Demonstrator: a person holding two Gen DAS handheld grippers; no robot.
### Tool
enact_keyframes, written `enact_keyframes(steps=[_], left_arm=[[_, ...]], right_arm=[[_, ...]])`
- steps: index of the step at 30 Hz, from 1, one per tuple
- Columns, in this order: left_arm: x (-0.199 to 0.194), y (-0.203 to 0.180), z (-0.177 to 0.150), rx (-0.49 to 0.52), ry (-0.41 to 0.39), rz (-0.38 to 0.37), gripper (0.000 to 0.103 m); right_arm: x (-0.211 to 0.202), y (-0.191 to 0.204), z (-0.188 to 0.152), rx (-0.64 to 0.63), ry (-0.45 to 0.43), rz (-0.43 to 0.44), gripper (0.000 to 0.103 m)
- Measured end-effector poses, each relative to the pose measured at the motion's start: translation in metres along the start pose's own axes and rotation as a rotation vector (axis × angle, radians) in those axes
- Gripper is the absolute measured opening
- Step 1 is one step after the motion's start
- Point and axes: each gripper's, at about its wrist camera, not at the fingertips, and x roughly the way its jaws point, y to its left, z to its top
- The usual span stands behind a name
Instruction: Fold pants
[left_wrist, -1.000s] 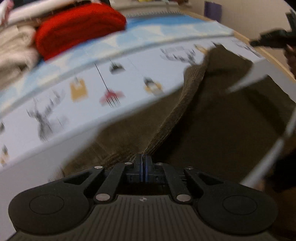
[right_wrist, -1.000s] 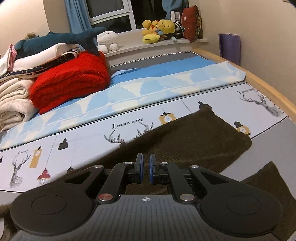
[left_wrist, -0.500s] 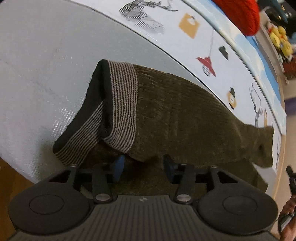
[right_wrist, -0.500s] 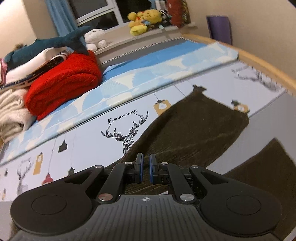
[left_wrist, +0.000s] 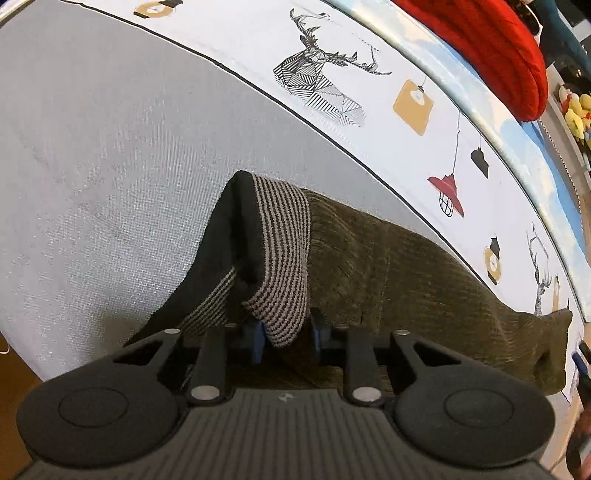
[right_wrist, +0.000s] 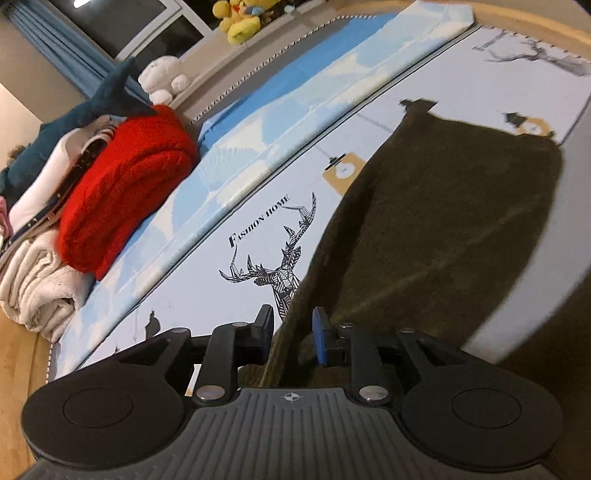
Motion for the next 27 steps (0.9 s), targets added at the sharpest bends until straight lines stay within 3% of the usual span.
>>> enact_keyframes(steps=[9,11,12,13,17,21,27], left_arm=[[-0.004,0.002,0.001,-0.004,0.007,-0.026,0.026],[-0.006,0.003,0.002,0.002,0.010,-0.038,0.026],[-0.007,0.004,0.002,0.011,0.012,-0.045,0.025],[-0.009,0.004,0.002,0.015,0.012,-0.050,0.025],[-0.022,0.007,0.002,0.029,-0.005,-0.086,0.023],[-0.046,0.013,0.002,0.058,-0.061,-0.145,0.021],[-0.074,0.029,-0.008,0.121,-0.120,-0.170,0.020]], right_arm=[[0.077,-0.001,0.000,0.062,0.055,-0.090,0.027],[0.082,0.000,-0.003,0.067,0.059,-0.077,0.017],[0.081,0.002,-0.003,0.053,0.053,-0.080,0.004],[0.076,0.006,-0.003,0.028,0.038,-0.091,0.004],[0.035,0.008,0.006,0.048,-0.022,-0.059,0.003],[-0.038,0.013,0.005,-0.041,-0.075,-0.053,0.003],[-0.141,-0.015,-0.051,-0.126,-0.044,-0.087,0.003]])
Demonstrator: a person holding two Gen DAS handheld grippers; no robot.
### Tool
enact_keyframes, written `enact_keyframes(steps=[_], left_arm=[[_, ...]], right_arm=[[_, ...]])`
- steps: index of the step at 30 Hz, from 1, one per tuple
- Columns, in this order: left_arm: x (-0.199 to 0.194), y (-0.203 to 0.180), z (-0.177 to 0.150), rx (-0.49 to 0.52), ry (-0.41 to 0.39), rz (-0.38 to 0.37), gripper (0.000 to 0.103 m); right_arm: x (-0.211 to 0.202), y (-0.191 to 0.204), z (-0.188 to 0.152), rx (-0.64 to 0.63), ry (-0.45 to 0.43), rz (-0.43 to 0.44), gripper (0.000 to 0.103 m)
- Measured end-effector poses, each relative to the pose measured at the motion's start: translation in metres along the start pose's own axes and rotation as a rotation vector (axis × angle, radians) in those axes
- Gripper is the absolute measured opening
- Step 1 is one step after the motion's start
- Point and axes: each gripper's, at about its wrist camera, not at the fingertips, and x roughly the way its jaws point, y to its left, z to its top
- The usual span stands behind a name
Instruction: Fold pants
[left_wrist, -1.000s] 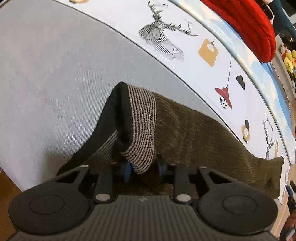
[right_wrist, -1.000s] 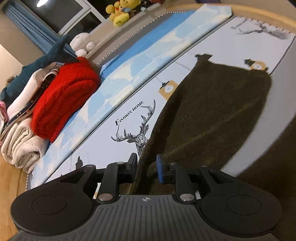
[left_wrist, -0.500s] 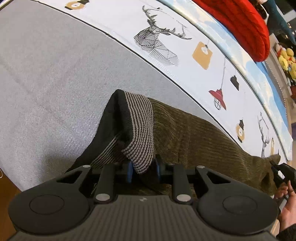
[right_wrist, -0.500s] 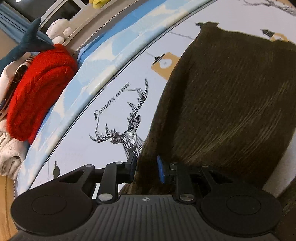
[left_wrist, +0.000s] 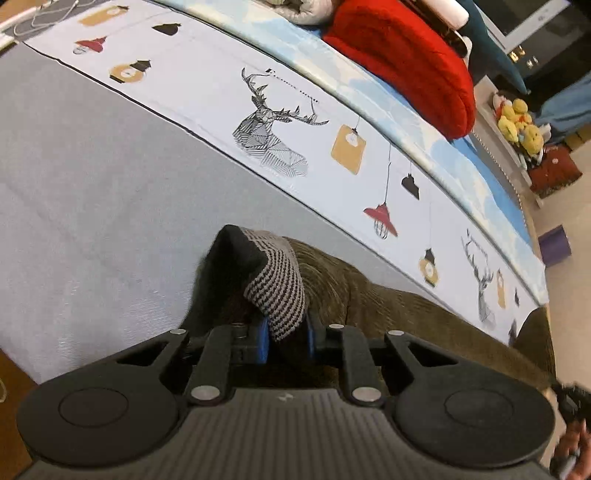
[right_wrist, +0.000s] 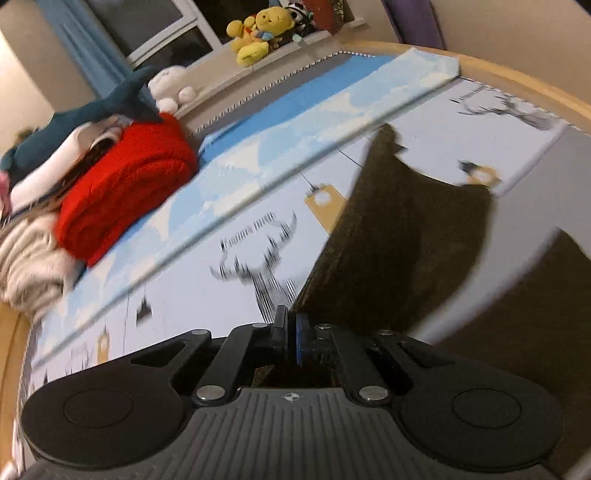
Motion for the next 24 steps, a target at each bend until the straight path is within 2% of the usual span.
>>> enact_keyframes(steps=[2,4,5,6,7,9,11,12,15,16,18,21,24], left_arm=[[-0.001,0.003,-0.002,0.033,0.011,0.022,0.020],[0.005,0.007,-0.005,0.079,0.046,0.075,0.020],[0.010,0.009,-0.006,0.097,0.077,0.099,0.020],[0.015,0.010,-0.007,0.104,0.104,0.104,0.021],[0.019,0.010,-0.007,0.114,0.133,0.101,0.022],[0.025,0.009,-0.009,0.144,0.152,0.132,0.023],[0.029,0.012,-0.007,0.112,0.165,0.133,0.025],[0.030,0.013,-0.005,0.091,0.166,0.129,0.030],[0.036,0.016,-0.001,0.059,0.178,0.130,0.037],[0.038,0.016,-0.001,0.059,0.186,0.142,0.040],[0.045,0.012,0.001,0.070,0.197,0.164,0.045],[0.054,0.007,0.000,0.100,0.211,0.190,0.051],[0.060,0.005,0.000,0.112,0.222,0.220,0.051]], right_arm=[[-0.015,-0.020,-0.031,-0.018,0.075,-0.026,0.003],[-0.008,-0.043,-0.059,-0.014,0.225,-0.048,0.004],[0.000,-0.055,-0.071,-0.032,0.333,-0.052,0.004],[0.005,-0.064,-0.078,-0.047,0.380,-0.071,0.004],[0.005,-0.072,-0.079,-0.056,0.371,-0.093,0.008],[0.000,-0.081,-0.066,-0.094,0.297,-0.094,0.008],[-0.003,-0.080,-0.047,-0.136,0.204,-0.069,0.008],[-0.001,-0.076,-0.039,-0.168,0.162,-0.054,0.009],[0.018,-0.059,-0.023,-0.239,0.110,-0.050,0.032],[0.028,-0.052,-0.018,-0.261,0.103,-0.044,0.036],[0.047,-0.039,-0.012,-0.325,0.106,-0.034,0.037],[0.081,-0.019,-0.009,-0.447,0.105,-0.069,0.042],[0.119,-0.006,-0.004,-0.492,0.148,-0.101,0.042]])
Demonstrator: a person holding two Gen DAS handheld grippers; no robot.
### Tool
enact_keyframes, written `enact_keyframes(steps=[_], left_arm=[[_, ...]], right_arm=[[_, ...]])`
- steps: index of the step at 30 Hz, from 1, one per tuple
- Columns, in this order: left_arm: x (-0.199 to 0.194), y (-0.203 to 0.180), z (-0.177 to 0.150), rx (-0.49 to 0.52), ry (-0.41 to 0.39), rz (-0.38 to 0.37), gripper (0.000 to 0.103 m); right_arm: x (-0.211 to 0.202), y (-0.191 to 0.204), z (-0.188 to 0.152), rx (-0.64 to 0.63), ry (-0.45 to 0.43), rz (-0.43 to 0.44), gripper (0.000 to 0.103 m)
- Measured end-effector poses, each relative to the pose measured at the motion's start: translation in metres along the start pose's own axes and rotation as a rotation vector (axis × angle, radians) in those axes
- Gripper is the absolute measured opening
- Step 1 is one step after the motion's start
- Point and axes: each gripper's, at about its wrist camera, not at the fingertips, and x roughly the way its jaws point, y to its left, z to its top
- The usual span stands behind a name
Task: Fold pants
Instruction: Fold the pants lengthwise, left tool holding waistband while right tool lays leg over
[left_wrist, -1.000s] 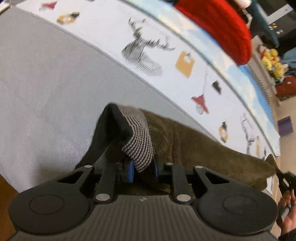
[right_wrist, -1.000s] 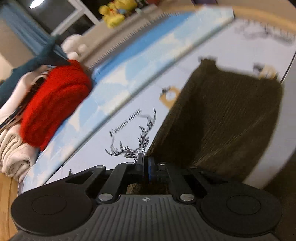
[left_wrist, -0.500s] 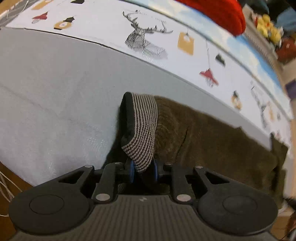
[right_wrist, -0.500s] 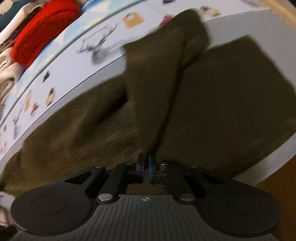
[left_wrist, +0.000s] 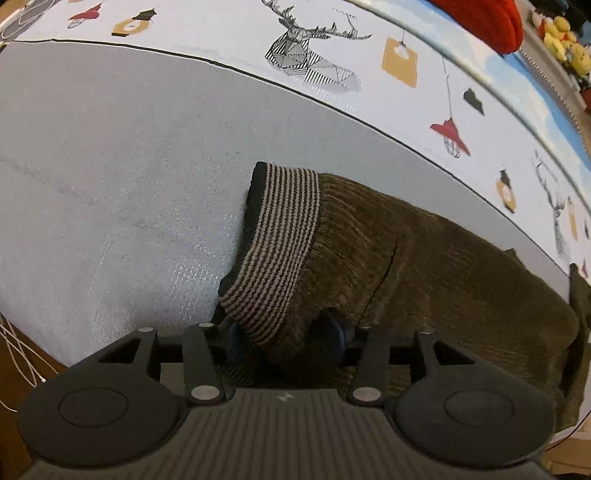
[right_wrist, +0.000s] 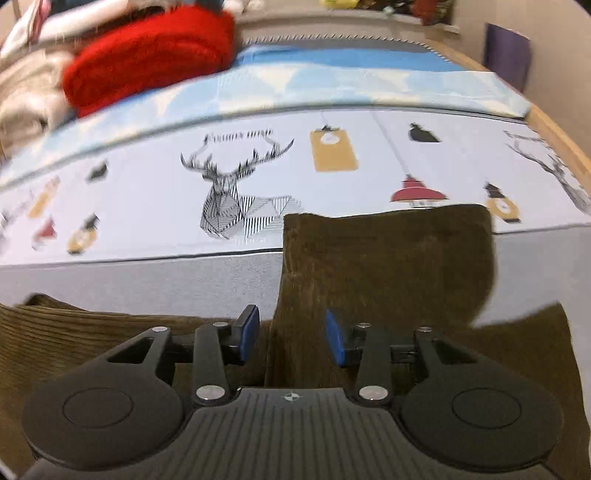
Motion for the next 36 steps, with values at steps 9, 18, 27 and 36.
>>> enact_keyframes(steps=[9,18,27,36], left_arm=[[0.005,0.001,0.007,-0.006,-0.004,0.031,0.035],[-0.024,-0.002,-0.008,0.032,-0.096,-0.025,0.024],[-0.011,0.006,-0.013,0.092,-0.016,-0.064,0.027],[-0.002,0.007,-0.008,0.012,0.021,-0.068,0.048]], right_arm=[[0.020,-0.003,0.009,-0.022,0.030,-0.128,0.010],[-0.145,-0.140,-0.064,0.651,-0.311,-0.136,0.006],[-0.124,-0.237,-0.201,0.974,0.002,-0.065,0.010],[-0.104,-0.281,-0.203,1.141,-0.090,-0.050,0.021]])
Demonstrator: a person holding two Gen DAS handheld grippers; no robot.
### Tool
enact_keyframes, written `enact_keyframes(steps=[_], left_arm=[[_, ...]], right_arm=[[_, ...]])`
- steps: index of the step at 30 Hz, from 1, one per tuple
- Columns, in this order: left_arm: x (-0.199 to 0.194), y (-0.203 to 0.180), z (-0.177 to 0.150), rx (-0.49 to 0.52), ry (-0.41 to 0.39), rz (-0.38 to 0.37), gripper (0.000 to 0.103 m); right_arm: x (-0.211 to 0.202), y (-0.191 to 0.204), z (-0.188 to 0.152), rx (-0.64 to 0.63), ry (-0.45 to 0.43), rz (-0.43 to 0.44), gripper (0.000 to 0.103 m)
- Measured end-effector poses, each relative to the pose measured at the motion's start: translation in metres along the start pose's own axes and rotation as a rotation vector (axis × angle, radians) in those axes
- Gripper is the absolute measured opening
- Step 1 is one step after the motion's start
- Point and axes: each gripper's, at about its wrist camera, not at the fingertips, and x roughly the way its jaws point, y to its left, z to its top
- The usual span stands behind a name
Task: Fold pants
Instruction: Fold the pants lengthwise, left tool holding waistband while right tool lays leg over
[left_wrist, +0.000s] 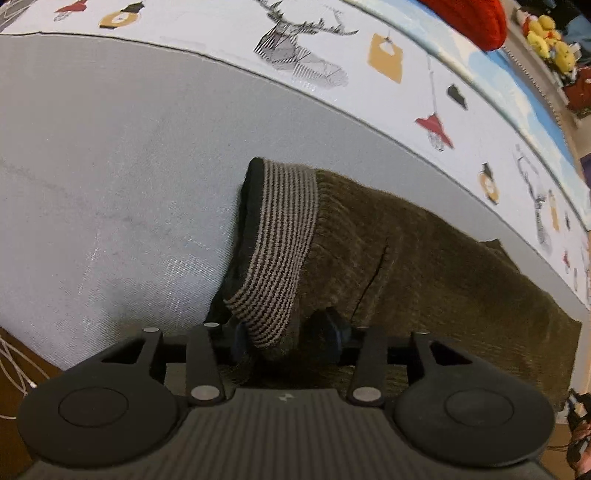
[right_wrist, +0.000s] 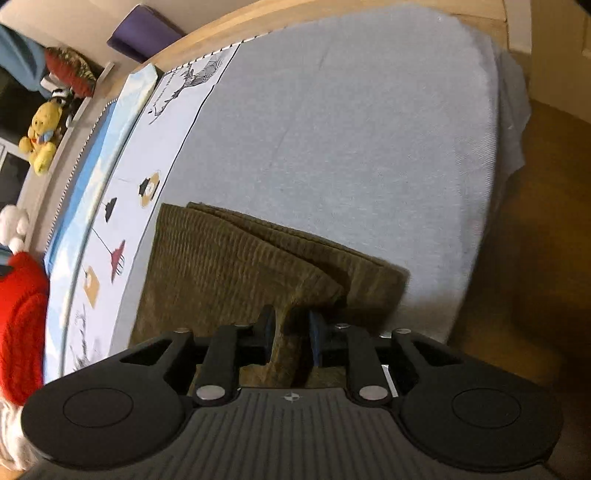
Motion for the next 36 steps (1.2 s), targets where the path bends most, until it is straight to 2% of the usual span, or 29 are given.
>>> enact_keyframes(steps=[5,11,14,15,17,18,19,20,21,24,26,27,28,30,32,34,36], left_arm=[[0.003,0.004,0.001,-0.011,0.011,0.027,0.052],[0.003,0.006,0.005,-0.023,0.003,0.006,0.054],[0.005,0.005,0.006,-0.015,0.010,0.014,0.054],[0.006,0.004,0.007,-0.013,0.011,0.021,0.054],[0.007,0.002,0.007,-0.008,0.009,0.034,0.052],[0.008,0.001,0.008,-0.004,0.008,0.040,0.047],[0.008,0.000,0.007,0.007,0.006,0.050,0.038],[0.008,-0.001,0.007,0.019,0.004,0.060,0.035],[0.007,-0.002,0.006,0.031,-0.005,0.062,0.027],[-0.006,-0.005,0.004,0.047,-0.060,0.045,0.023],[-0.025,-0.005,0.001,0.037,-0.122,-0.005,0.022],[-0.033,-0.004,-0.001,0.036,-0.150,-0.034,0.022],[-0.040,-0.003,-0.003,0.040,-0.170,-0.060,0.022],[-0.040,0.000,-0.007,0.060,-0.150,-0.060,0.022],[-0.025,0.002,-0.010,0.096,-0.080,-0.017,0.023],[-0.013,0.000,-0.012,0.140,-0.041,0.030,0.023],[-0.011,0.004,-0.011,0.134,-0.034,0.022,0.023]], right_arm=[[-0.004,0.016,-0.004,-0.037,0.005,-0.075,0.024],[-0.012,0.015,-0.006,-0.024,-0.027,-0.097,0.047],[0.002,0.013,-0.006,-0.051,0.001,-0.125,0.050],[0.005,0.013,-0.007,-0.062,0.008,-0.135,0.048],[0.008,0.018,-0.007,-0.109,-0.001,-0.152,0.035],[0.007,0.022,-0.008,-0.136,-0.014,-0.169,0.021],[0.006,0.026,-0.009,-0.164,-0.029,-0.173,0.016],[0.003,0.031,-0.010,-0.191,-0.045,-0.169,0.014],[-0.001,0.036,-0.011,-0.214,-0.062,-0.158,0.013],[-0.026,0.054,-0.012,-0.264,-0.159,-0.043,0.011],[-0.057,0.058,-0.008,-0.232,-0.257,0.083,0.011],[-0.069,0.057,-0.007,-0.219,-0.294,0.117,0.011],[-0.078,0.056,-0.007,-0.216,-0.325,0.114,0.011],[-0.078,0.047,-0.004,-0.220,-0.326,0.001,0.011],[-0.056,0.033,-0.003,-0.219,-0.220,-0.138,0.011],[-0.032,0.014,-0.003,-0.184,-0.100,-0.212,0.011],[-0.027,0.006,-0.003,-0.161,-0.075,-0.224,0.011]])
